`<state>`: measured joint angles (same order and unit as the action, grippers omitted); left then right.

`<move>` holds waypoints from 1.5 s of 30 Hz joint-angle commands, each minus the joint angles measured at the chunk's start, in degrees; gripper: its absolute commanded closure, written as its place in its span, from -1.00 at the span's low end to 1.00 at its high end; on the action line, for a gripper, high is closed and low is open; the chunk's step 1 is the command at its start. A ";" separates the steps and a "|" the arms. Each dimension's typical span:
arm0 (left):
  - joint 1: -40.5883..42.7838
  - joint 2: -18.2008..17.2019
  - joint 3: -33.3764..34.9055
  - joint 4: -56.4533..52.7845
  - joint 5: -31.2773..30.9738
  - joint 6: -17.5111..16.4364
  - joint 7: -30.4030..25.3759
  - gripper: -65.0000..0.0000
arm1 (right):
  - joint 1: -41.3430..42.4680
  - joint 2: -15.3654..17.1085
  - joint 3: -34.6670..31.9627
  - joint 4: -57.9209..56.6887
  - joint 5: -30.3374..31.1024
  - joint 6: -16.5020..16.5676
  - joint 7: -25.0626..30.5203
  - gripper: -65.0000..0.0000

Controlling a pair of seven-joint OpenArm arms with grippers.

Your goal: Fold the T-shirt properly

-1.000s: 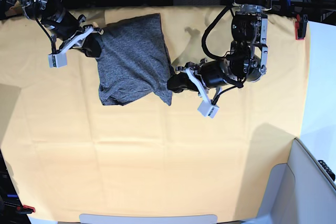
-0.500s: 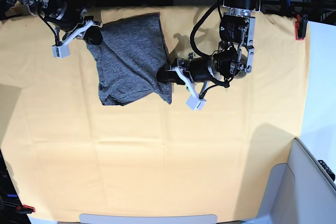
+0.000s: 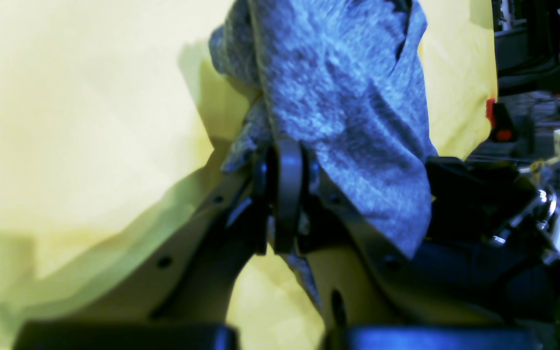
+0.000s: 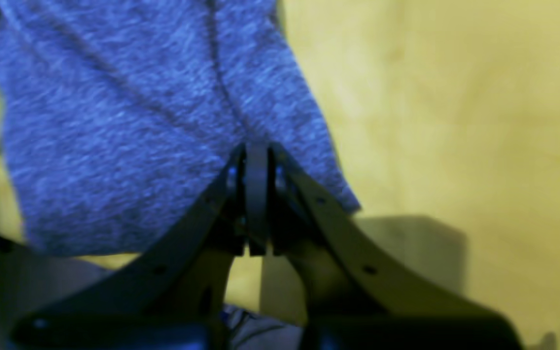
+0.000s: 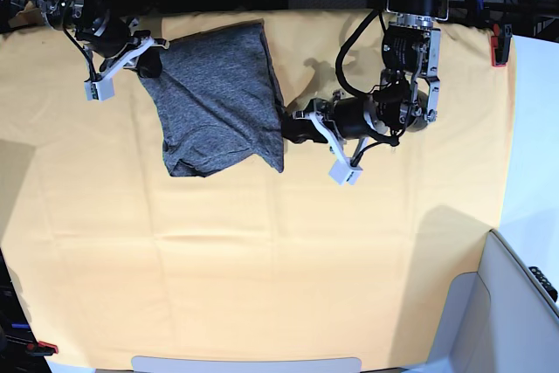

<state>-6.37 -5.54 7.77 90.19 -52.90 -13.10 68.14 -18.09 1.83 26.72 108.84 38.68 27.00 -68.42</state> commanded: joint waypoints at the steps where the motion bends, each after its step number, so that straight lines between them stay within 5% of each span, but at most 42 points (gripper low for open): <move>1: -1.32 -0.66 -0.17 2.86 -1.03 -0.39 -0.84 0.97 | 0.72 0.50 0.40 2.33 -0.30 -0.06 0.07 0.95; 9: -1.41 -8.31 -1.40 14.82 -0.94 -0.39 -3.04 0.97 | 7.67 4.11 1.37 6.81 -0.39 -0.15 0.07 0.95; 14: 3.78 -15.43 -10.72 23.79 -0.94 -0.39 -4.71 0.97 | 8.02 6.13 7.87 8.31 -0.57 -0.15 0.07 0.95; 17: 11.51 -16.74 -19.86 27.65 -1.21 -0.39 -4.62 0.97 | 5.65 6.83 13.59 8.75 -0.74 -0.15 0.16 0.95; 23: 28.13 -16.31 -35.51 28.18 -1.29 -0.57 -4.80 0.97 | -5.17 7.01 17.46 8.75 -0.74 -0.15 8.25 0.95; 28: 40.17 -9.62 -43.42 28.09 -1.03 -0.74 -4.80 0.97 | -15.10 5.78 17.10 8.48 -4.35 -0.15 11.76 0.95; 32: 47.73 -3.56 -46.14 24.75 -0.94 -0.74 -4.18 0.97 | -21.69 -0.37 17.02 7.69 -11.47 -0.15 11.68 0.96; 36: 51.34 -1.62 -45.88 17.63 -0.94 -0.74 -4.18 0.97 | -24.07 -5.39 14.73 4.35 -19.03 -0.15 8.42 0.96; 41: 47.56 -1.45 -45.79 -2.24 -0.85 -0.74 -4.80 0.97 | -17.65 -6.35 12.36 -15.78 -24.21 -0.15 1.65 0.96; 45: 39.65 -2.42 -45.79 -27.56 -0.85 -0.57 -5.94 0.97 | -6.84 -4.42 12.88 -42.77 -27.91 -0.15 2.71 0.96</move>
<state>32.36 -7.49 -37.89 61.58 -52.84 -13.19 61.65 -24.03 -3.42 39.33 64.18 10.57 26.85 -65.08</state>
